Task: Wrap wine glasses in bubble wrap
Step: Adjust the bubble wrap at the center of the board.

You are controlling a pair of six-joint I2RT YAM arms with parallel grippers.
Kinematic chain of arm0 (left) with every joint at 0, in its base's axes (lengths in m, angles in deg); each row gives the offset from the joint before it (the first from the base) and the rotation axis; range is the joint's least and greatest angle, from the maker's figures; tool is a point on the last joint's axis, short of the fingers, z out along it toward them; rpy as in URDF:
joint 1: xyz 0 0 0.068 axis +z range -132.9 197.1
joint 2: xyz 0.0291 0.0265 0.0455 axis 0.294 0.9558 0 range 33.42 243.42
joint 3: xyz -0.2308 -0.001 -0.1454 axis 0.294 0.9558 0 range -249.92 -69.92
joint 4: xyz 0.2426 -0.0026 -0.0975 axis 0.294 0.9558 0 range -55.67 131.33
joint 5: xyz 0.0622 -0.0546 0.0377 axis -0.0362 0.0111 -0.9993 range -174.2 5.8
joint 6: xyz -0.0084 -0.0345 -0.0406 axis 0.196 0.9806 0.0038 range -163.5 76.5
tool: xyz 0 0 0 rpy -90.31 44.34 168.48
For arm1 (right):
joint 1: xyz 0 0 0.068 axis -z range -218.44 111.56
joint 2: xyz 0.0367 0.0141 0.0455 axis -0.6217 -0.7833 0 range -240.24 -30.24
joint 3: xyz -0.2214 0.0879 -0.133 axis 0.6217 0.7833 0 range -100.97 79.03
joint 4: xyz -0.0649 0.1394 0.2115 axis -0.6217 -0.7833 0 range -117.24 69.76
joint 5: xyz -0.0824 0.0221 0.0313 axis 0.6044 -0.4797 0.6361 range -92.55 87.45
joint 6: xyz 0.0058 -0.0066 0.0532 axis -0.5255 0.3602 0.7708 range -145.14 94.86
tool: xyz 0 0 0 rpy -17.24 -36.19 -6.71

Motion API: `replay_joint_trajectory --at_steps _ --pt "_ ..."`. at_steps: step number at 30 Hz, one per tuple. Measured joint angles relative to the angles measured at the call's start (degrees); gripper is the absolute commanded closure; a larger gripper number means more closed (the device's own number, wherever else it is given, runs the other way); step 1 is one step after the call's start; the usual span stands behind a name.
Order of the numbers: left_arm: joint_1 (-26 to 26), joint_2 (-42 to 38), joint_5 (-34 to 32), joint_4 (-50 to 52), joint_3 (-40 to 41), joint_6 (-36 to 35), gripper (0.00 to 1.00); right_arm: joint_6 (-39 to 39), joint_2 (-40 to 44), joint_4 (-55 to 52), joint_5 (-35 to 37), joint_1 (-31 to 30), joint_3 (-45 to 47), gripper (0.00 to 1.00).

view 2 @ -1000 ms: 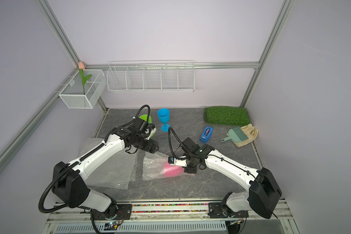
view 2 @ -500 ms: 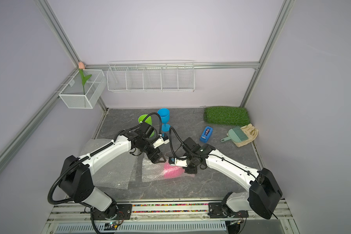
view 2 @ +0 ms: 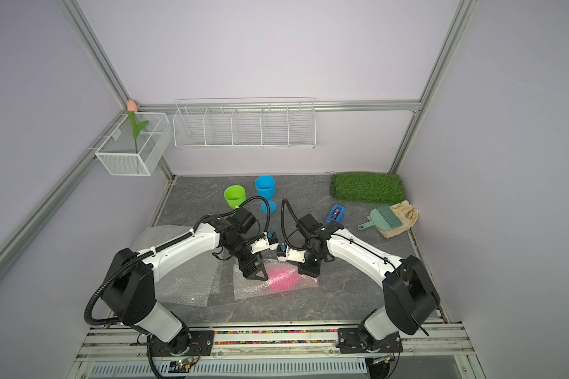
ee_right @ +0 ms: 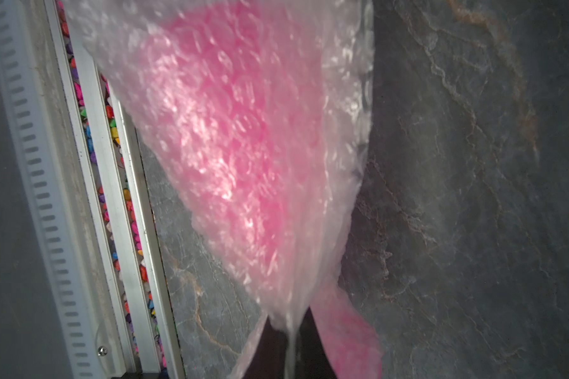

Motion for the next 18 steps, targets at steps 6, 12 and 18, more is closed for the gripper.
replay_joint_trajectory --at_steps 6,12,18 --pt "-0.02 -0.02 2.34 1.09 0.02 -1.95 0.08 0.66 -1.01 -0.92 -0.33 1.7 -0.96 0.93" --pt "-0.9 1.38 1.92 1.64 -0.02 -2.6 0.18 1.16 -1.79 -1.7 -0.81 2.45 -1.53 0.93" --pt "-2.03 4.07 -1.46 1.97 -0.22 -2.6 0.38 1.49 -1.81 -2.29 -1.03 2.82 -1.55 0.93"
